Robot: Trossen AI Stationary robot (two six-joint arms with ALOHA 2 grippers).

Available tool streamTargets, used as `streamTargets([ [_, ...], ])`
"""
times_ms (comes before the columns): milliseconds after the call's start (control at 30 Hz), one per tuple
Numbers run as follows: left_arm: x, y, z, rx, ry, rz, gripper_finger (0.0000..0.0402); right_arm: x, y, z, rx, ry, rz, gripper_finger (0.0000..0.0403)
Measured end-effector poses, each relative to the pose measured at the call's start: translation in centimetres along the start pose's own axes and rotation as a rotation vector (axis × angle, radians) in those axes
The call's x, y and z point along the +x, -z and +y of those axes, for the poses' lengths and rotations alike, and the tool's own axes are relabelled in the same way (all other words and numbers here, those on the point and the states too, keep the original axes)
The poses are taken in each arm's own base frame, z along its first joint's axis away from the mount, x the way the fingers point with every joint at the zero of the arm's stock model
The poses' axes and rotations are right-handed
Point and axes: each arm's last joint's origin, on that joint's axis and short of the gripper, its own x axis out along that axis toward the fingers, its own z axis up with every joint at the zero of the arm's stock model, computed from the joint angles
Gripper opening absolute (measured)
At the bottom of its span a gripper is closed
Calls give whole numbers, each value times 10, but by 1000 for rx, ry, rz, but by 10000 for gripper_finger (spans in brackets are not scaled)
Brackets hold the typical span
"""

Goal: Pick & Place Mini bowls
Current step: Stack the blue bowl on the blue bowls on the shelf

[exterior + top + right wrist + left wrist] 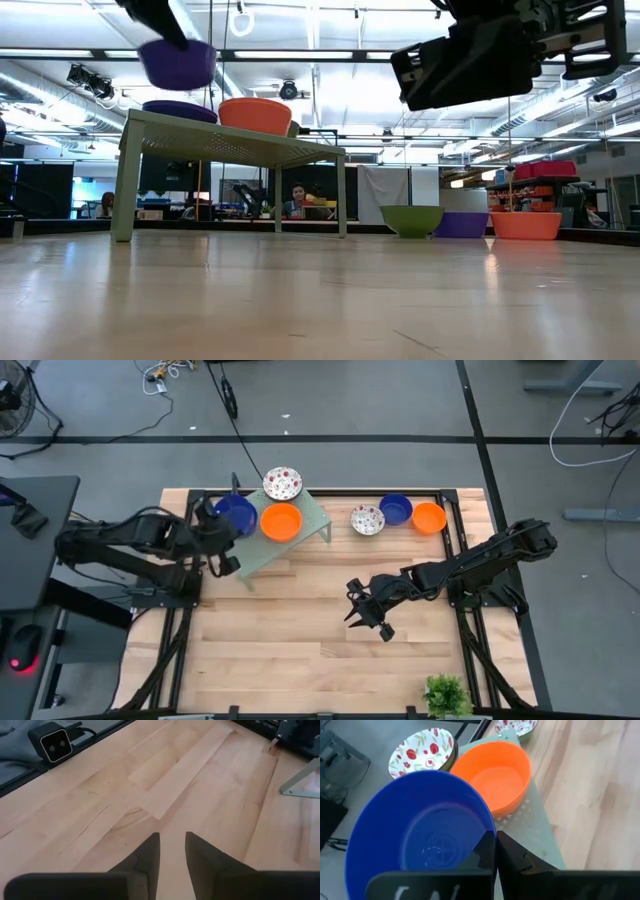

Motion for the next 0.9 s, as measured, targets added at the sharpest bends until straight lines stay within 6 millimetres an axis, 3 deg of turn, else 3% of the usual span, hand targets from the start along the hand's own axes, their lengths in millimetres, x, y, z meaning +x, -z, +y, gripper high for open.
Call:
streamTargets([
  [267, 32, 9, 12, -52, -25, 108, 8, 0, 0, 0, -2, 1, -2, 94],
  [600, 40, 9, 27, -147, -41, 134, 30, 0, 0, 0, 0, 0, 1, 94],
  [900, 41, 9, 29, -162, -47, 130, 35, 0, 1, 0, 3, -2, 6, 94],
])
